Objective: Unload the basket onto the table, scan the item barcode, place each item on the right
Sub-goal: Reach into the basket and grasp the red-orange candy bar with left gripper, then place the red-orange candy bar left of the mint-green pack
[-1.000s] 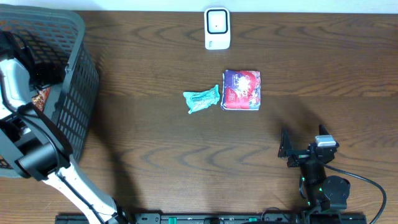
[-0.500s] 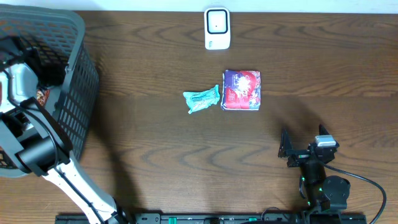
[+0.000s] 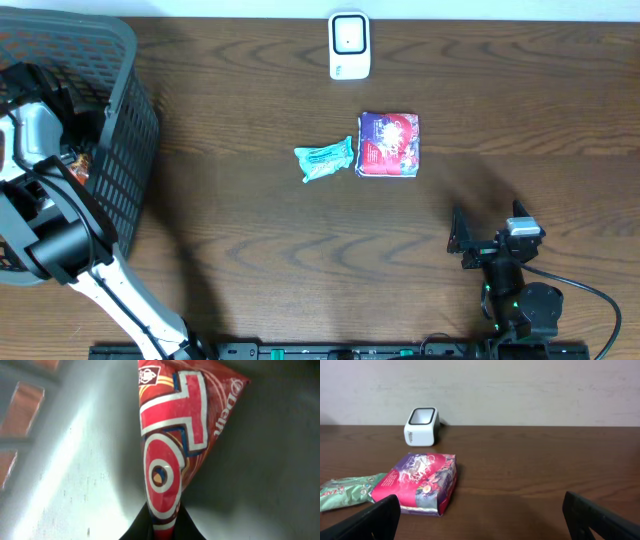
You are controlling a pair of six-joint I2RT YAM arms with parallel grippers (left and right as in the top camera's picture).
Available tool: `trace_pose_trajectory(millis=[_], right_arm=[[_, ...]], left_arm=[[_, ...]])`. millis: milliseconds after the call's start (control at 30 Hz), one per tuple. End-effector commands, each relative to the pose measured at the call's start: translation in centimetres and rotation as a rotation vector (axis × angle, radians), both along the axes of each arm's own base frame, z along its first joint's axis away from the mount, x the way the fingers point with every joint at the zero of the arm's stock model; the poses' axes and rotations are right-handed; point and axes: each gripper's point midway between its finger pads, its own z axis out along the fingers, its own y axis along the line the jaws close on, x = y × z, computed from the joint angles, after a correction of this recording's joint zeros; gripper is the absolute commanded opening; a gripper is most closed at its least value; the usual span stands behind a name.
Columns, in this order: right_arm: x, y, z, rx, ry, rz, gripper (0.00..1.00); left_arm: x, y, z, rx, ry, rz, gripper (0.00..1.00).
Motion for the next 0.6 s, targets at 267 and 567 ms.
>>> trace_pose_trajectory(millis=[267,567], right_arm=[[0.0,0.4,-0.1,0.006,0.0,0.015,0.99],[0.0,0.4,-0.1,0.006,0.0,0.015,0.99]], left_arm=[[-2.0,-1.0,24.6,0.098,-0.572,0.324,0.07],[-5.5,-10.4,38.8,-0.082,-0.981,0.247,0.07]])
